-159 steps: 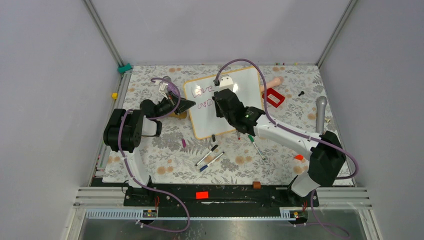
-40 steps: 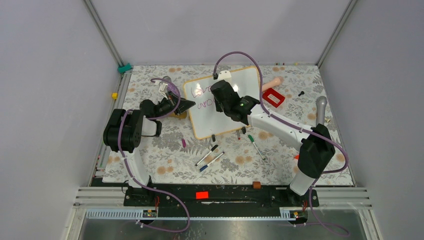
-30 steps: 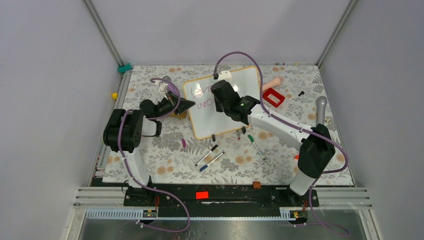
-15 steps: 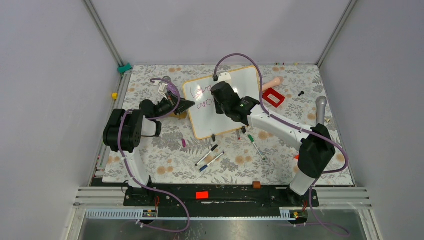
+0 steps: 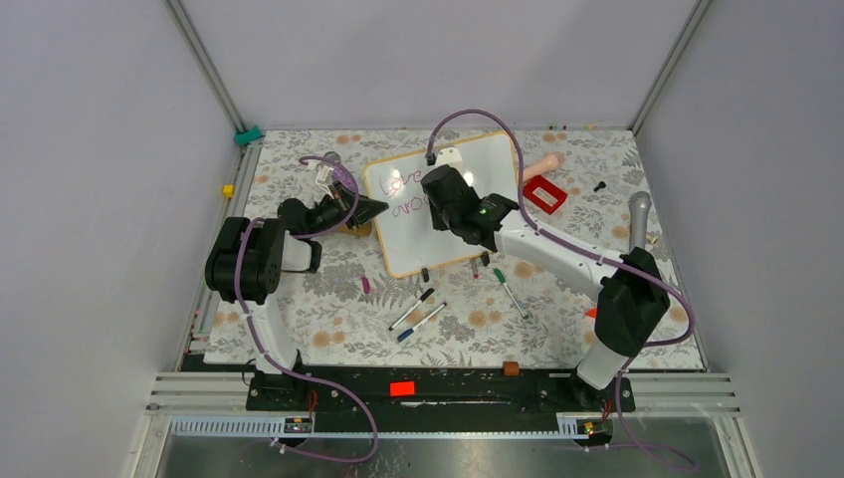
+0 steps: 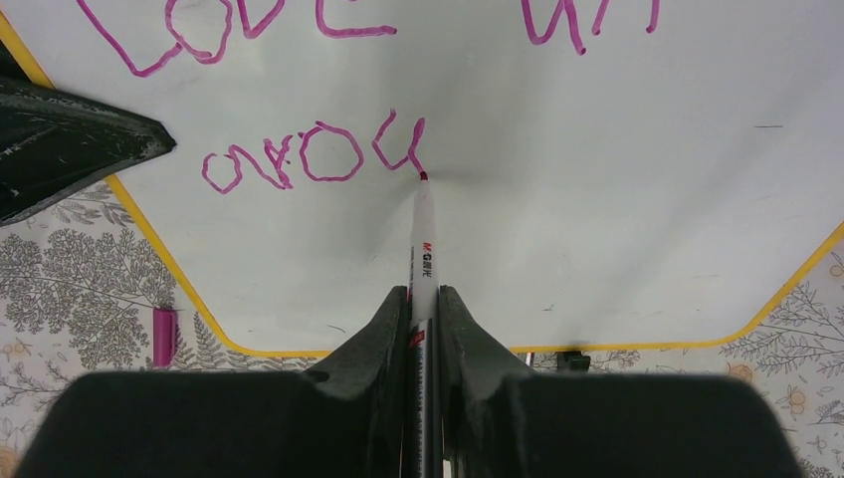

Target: Write a sentence on the whiteboard

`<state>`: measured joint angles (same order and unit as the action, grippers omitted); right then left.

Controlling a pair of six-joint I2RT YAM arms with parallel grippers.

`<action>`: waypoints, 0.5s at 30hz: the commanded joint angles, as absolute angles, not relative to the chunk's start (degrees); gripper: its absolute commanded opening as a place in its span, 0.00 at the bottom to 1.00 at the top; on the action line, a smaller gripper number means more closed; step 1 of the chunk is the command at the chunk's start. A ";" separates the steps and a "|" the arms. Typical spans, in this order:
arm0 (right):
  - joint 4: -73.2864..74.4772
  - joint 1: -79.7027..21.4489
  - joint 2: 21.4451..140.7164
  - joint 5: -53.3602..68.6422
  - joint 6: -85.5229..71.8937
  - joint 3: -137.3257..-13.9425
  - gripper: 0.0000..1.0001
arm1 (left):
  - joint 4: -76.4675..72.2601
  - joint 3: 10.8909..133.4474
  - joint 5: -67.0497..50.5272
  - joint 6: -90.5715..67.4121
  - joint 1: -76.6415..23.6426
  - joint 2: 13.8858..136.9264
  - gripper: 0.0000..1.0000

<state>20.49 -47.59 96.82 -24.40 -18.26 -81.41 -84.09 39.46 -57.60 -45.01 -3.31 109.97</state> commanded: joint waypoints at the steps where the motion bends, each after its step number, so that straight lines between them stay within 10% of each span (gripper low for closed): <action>1: 19.03 -46.88 92.73 -24.76 -17.77 -80.61 0.00 | -84.59 37.92 -60.81 -35.25 -3.16 110.62 0.00; 15: 9.25 -46.89 84.04 -24.05 -10.72 -73.10 0.00 | -84.60 37.96 -60.91 -35.57 -3.16 110.20 0.00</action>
